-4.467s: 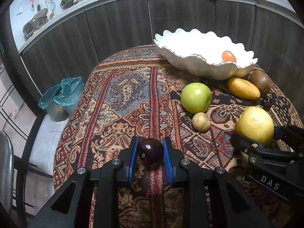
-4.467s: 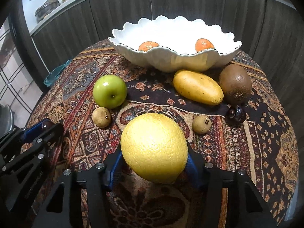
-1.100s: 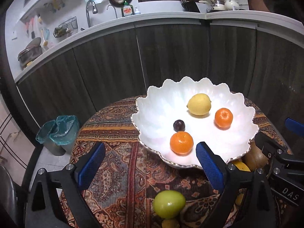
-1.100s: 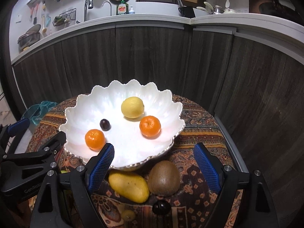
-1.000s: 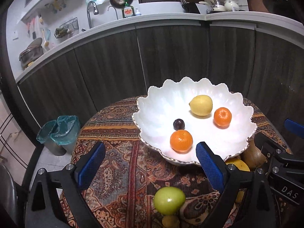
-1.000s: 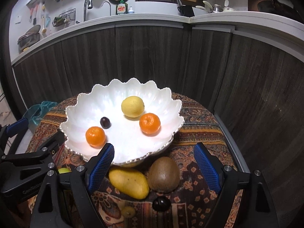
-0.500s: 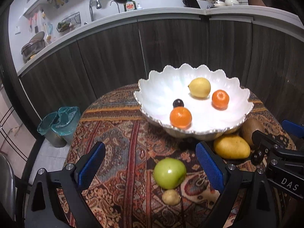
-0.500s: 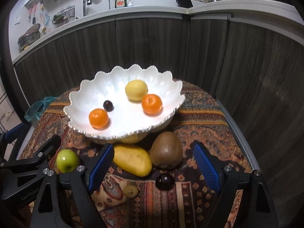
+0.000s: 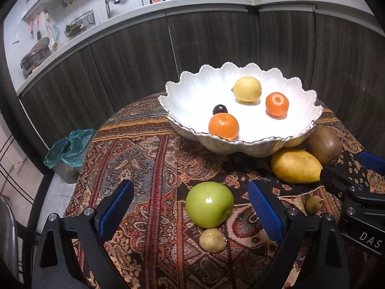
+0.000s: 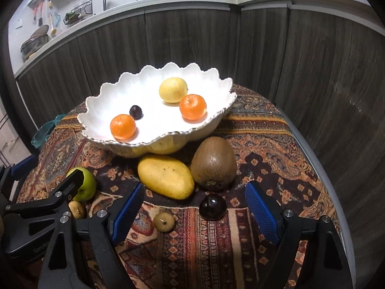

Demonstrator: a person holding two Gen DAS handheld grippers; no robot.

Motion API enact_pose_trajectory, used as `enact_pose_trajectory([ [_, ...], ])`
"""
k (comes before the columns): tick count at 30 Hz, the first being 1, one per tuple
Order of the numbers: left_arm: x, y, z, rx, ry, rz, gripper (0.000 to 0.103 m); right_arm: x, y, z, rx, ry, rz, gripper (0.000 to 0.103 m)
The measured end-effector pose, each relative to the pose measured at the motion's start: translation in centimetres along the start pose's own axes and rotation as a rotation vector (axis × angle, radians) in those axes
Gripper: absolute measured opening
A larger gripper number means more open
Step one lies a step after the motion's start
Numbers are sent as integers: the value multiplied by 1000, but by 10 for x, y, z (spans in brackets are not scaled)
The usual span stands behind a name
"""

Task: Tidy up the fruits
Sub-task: 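Grasp the green apple with the left tool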

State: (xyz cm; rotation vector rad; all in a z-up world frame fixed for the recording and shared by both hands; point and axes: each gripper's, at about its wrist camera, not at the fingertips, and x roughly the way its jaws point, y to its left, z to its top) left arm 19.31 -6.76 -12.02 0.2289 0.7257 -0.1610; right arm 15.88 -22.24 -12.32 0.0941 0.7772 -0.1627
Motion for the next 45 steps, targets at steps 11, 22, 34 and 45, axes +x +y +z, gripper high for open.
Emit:
enact_pose_trajectory([
  [11,24,-5,-2,13,49,-14,79,9,4,-2,1,19,2,86],
  [22,36,-6,-7,9,91,-63,57,18,4,-4,4,35,-7,86],
  [34,35,-8,-9,13,94,-89,49,20,3,-5,5,37,-9,86],
  [45,23,-10,-10,18,88,-101,49,14,0,-9,10,37,-1,86],
])
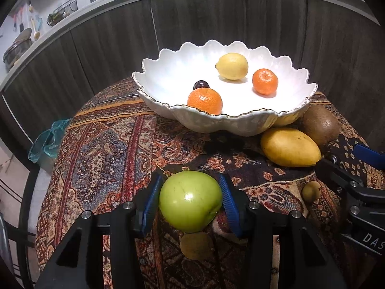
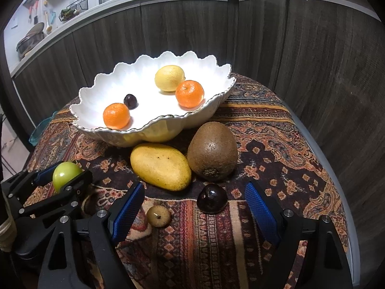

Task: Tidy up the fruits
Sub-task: 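Grasp the green apple with the left tool, then close the right tool on the dark plum while the left tool holds the apple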

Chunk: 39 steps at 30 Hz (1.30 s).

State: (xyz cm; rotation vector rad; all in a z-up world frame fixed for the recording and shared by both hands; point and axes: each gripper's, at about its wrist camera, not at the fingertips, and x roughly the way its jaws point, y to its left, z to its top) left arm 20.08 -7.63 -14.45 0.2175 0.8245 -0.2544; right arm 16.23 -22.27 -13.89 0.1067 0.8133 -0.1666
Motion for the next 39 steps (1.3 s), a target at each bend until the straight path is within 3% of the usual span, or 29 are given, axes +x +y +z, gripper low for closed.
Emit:
enact_pose_trajectory([
  [22,-24,-6,-16,-36,-5,-9,49,-7,-11,-13,-5,17,9,85],
  [35,-18,-12,-1,-29,-21,-8,49,24,-21,-5,34,77,25,40],
  [39,-17,-11,-1,-29,-18,-4,49,27,-19,-6,31,77,23,35],
])
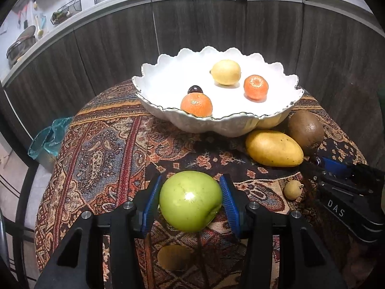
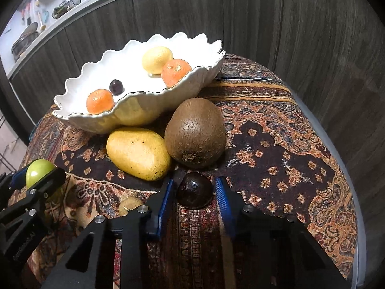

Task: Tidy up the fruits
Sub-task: 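Close the right tool on the dark plum while the left tool holds the apple, then carry the apple and plum over the bowl and open both tools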

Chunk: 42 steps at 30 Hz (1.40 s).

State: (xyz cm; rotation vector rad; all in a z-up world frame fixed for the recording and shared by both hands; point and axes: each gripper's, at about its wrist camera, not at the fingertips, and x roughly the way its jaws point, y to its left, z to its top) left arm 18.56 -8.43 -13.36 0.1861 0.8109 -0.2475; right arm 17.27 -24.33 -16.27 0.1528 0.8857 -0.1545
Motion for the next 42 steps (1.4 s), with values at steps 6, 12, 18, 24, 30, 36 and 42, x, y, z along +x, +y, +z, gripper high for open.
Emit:
enact_pose_trajectory([
  [6,-6,-1,2,2,-14,2,49,-3,1,0,-4,-1,6,31],
  [12,-15,0,4,-1,-32,6,49,-18,3,0,-16,-25,12,31],
  [18,-24,1,11,-6,-56,10,49,-39,8,6,-33,-70,15,31],
  [24,-32,4,21,-14,-91,16,49,-51,11,16,-46,-104,24,31],
  [30,-36,7,36,-18,-123,15,49,-61,14,30,-59,-145,31,31],
  [36,-37,10,55,-12,-158,18,49,-67,19,47,-75,-185,38,31],
  [42,-32,12,73,11,-178,10,49,-65,20,65,-77,-204,44,31],
])
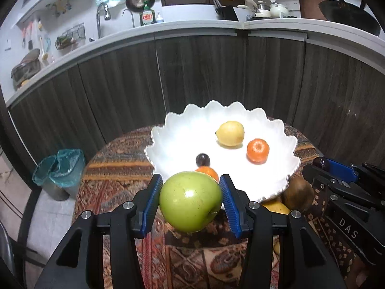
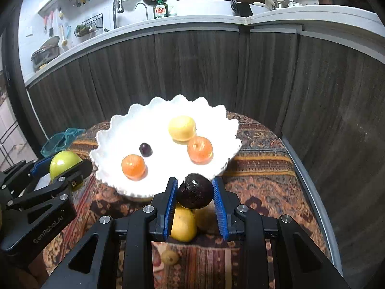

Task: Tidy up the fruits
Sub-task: 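Carry the apple and plum over the bowl and open both tools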

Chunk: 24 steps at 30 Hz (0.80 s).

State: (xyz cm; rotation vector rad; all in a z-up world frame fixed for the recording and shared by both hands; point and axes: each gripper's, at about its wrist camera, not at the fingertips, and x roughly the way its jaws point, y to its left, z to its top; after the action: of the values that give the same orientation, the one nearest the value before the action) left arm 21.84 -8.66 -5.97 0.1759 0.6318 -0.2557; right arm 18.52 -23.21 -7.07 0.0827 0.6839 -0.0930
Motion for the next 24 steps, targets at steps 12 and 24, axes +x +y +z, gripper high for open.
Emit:
enact_pose_trajectory([
  [12,33,4,23,-5,3,-2,49,25,2,28,-5,-2,14,31],
  [24,75,2,32,8,47,3,49,61,3,37,-13,51,17,31],
])
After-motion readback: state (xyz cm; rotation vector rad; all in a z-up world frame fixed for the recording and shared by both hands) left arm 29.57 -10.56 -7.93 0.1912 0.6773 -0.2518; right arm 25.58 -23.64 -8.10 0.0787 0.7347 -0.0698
